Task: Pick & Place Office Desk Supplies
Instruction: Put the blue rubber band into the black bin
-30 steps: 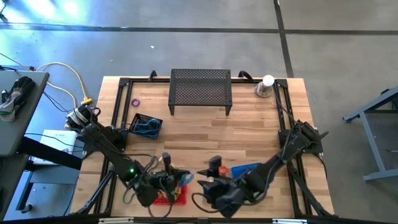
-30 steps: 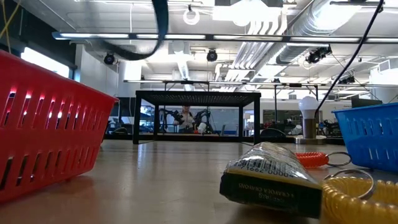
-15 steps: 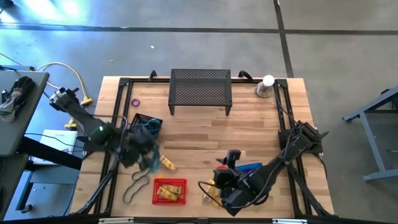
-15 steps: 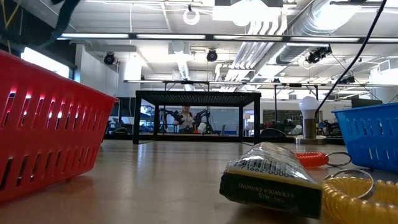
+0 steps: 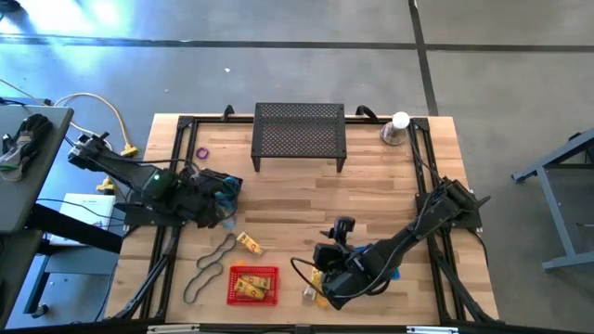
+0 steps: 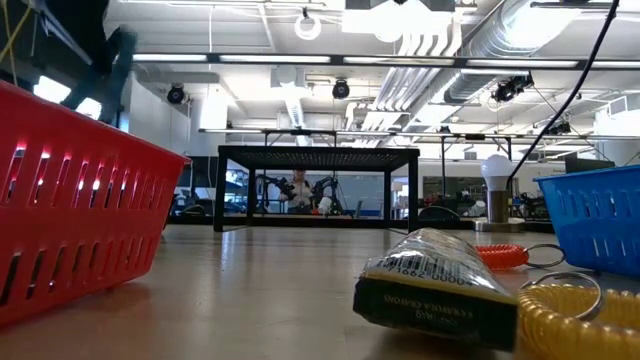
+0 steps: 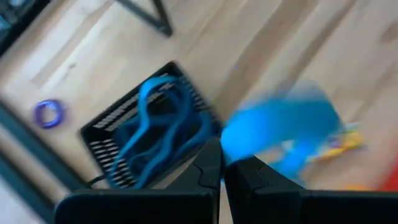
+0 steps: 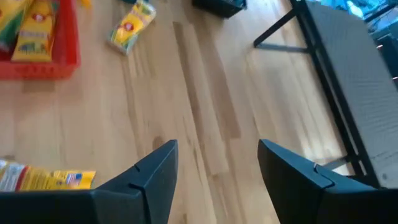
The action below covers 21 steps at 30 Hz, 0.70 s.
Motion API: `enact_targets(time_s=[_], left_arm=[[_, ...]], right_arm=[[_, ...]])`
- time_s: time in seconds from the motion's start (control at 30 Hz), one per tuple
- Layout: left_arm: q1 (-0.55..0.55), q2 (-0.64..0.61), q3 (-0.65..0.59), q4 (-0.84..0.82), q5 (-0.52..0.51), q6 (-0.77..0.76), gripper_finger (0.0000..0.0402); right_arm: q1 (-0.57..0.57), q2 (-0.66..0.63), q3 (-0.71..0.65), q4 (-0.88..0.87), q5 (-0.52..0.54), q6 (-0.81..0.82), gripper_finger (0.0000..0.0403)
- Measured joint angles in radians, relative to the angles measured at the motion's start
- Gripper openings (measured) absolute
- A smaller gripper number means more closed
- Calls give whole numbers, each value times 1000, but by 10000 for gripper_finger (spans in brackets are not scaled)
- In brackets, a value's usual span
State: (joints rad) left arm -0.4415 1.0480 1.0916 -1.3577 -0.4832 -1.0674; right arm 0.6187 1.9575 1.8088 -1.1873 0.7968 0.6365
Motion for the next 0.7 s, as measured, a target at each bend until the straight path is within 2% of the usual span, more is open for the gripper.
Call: enact_targets(time_s=[0.1,0.23,0.37,0.7], left_arm=[[31,26,-11,-55,-1,25,1],[94,44,-14,-108,-3,42,1],[165,41,-14,-111,-10,139,1],[429,40,-16,-110,48,367,1]], right_arm=[[-12,0,-28,14,-43,1,210],[-29,0,-47,41,-48,1,210],[-38,0,-59,62,-49,1,210],[-39,0,-61,74,-72,-2,210]])
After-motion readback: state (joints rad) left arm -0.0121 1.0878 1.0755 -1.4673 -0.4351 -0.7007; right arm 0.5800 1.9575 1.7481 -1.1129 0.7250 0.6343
